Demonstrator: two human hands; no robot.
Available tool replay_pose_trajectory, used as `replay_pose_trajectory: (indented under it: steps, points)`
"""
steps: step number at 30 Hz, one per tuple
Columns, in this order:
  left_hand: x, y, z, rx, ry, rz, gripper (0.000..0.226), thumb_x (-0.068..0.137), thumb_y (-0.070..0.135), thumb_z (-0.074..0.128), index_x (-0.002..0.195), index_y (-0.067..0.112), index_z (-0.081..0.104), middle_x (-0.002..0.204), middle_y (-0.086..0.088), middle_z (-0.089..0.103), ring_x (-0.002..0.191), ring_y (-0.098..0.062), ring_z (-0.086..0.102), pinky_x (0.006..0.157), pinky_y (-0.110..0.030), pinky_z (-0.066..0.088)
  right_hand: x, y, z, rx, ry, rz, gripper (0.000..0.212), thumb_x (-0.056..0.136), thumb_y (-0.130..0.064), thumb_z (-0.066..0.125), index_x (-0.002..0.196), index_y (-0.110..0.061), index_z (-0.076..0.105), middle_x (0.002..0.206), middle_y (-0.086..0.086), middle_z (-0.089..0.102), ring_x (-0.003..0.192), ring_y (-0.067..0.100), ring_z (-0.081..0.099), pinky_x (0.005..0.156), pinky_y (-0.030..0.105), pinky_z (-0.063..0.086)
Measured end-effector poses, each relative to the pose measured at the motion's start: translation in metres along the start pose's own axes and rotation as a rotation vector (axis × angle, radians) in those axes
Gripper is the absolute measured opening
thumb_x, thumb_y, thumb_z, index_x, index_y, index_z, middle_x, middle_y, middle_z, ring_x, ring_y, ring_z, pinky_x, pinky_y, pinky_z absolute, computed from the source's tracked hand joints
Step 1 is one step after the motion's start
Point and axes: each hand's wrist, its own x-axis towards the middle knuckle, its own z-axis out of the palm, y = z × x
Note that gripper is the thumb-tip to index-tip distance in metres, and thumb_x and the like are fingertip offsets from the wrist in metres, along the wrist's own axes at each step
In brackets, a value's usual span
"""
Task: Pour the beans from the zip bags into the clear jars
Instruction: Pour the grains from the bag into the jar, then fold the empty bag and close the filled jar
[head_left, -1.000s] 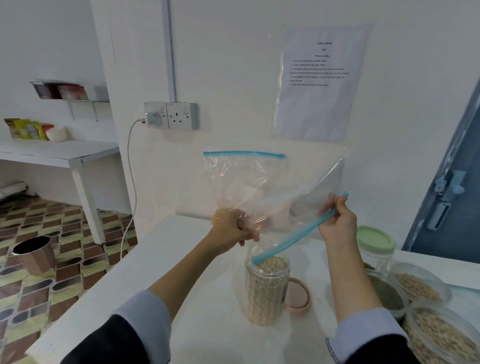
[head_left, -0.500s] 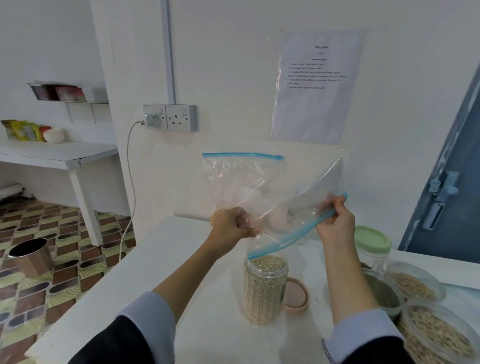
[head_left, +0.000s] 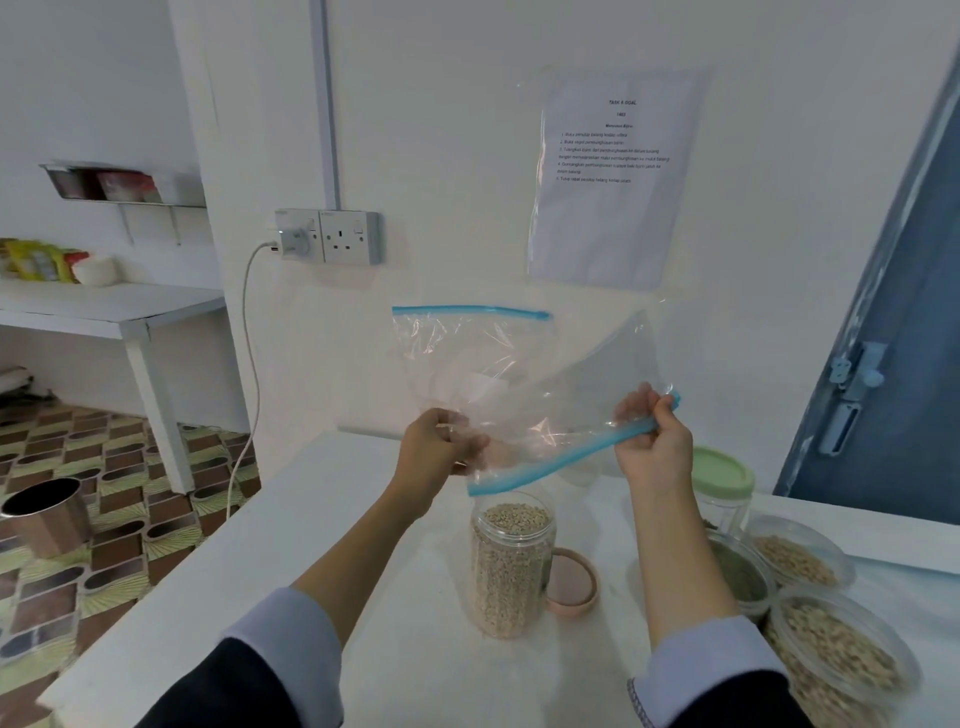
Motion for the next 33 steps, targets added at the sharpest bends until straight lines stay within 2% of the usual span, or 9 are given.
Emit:
replay_pose_trajectory:
  steps: [4,8,12,15,20,22,25,28,33]
  points:
    - [-0.01,-0.003,0.004,-0.063,0.073,0.12,0.071,0.084,-0.004,0.064,0.139,0.023,0.029,0.094,-0.017,0.063,0.079,-0.025,0.065,0.063,-0.023,0.057,-0.014,-0.009,-0.003,-0.249,0.004,-0.023,0.016,0.099,-0.017,0.049,0.091,-0.013,0.062,0.099,0.002,0.065,0.086,0.014,0.065,0.073,0.027,0.055]
    - [-0.021,0.003,0.009,-0.057,0.065,0.22,0.048,0.086,-0.009,0.057,0.11,0.031,0.046,0.098,-0.018,0.063,0.077,-0.029,0.068,0.068,-0.031,0.059,-0.027,-0.017,-0.007,-0.419,-0.046,-0.049,0.015,0.097,-0.017,0.051,0.098,-0.016,0.066,0.107,-0.003,0.063,0.103,0.013,0.057,0.089,0.031,0.046]
    - [-0.025,0.011,0.012,-0.094,0.098,0.259,0.033,0.082,-0.015,0.054,0.088,0.017,0.052,0.097,-0.013,0.064,0.079,-0.032,0.066,0.058,-0.021,0.054,-0.035,-0.03,-0.011,-0.545,-0.087,-0.101,0.028,0.096,-0.002,0.044,0.11,-0.013,0.065,0.104,-0.008,0.063,0.1,0.01,0.056,0.082,0.026,0.048]
    - [-0.027,0.016,0.01,-0.132,0.096,0.28,0.034,0.079,-0.018,0.055,0.084,0.015,0.053,0.098,-0.014,0.065,0.078,-0.032,0.067,0.063,-0.026,0.056,-0.037,-0.037,-0.01,-0.694,-0.059,-0.185,0.046,0.086,0.016,0.042,0.118,-0.009,0.064,0.101,-0.008,0.062,0.096,0.01,0.056,0.084,0.024,0.049]
    - [-0.03,0.04,0.012,-0.183,-0.034,0.342,0.03,0.085,-0.018,0.045,0.089,0.007,0.06,0.106,-0.013,0.065,0.072,-0.024,0.068,0.063,-0.024,0.052,-0.037,-0.046,-0.002,-0.893,-0.046,-0.519,0.038,0.084,0.014,0.056,0.109,-0.011,0.067,0.129,0.001,0.055,0.117,0.014,0.053,0.092,0.022,0.048]
    - [-0.031,0.052,0.014,-0.16,-0.065,0.366,0.035,0.088,-0.017,0.039,0.092,0.005,0.065,0.108,-0.013,0.064,0.071,-0.018,0.067,0.062,-0.02,0.05,-0.038,-0.05,0.002,-1.061,-0.055,-0.724,0.033,0.084,0.007,0.064,0.109,-0.014,0.068,0.131,-0.001,0.049,0.121,0.017,0.047,0.085,0.019,0.046]
    - [-0.032,0.067,0.012,-0.193,-0.114,0.363,0.047,0.084,-0.021,0.03,0.098,0.006,0.066,0.105,-0.011,0.065,0.077,-0.015,0.066,0.065,-0.02,0.051,-0.044,-0.054,0.009,-1.318,-0.009,-1.031,0.02,0.082,-0.007,0.072,0.102,-0.011,0.072,0.139,0.007,0.044,0.117,0.027,0.041,0.081,0.027,0.044]
    - [-0.034,0.077,0.012,-0.099,-0.101,0.437,0.057,0.076,-0.028,0.036,0.1,0.013,0.066,0.107,-0.003,0.067,0.086,-0.01,0.065,0.07,-0.019,0.051,-0.051,-0.064,0.012,-1.426,0.052,-1.215,0.01,0.082,-0.01,0.072,0.092,-0.011,0.073,0.146,0.009,0.038,0.125,0.027,0.033,0.093,0.019,0.033]
    - [-0.037,0.089,0.027,0.02,0.074,0.554,0.028,0.082,-0.004,0.064,0.085,0.023,0.068,0.081,0.002,0.058,0.07,-0.007,0.045,0.069,-0.025,0.042,-0.066,-0.092,0.012,-1.432,-0.022,-1.31,0.02,0.078,0.014,0.063,0.083,-0.003,0.071,0.114,0.018,0.057,0.107,0.037,0.05,0.086,-0.005,0.024]
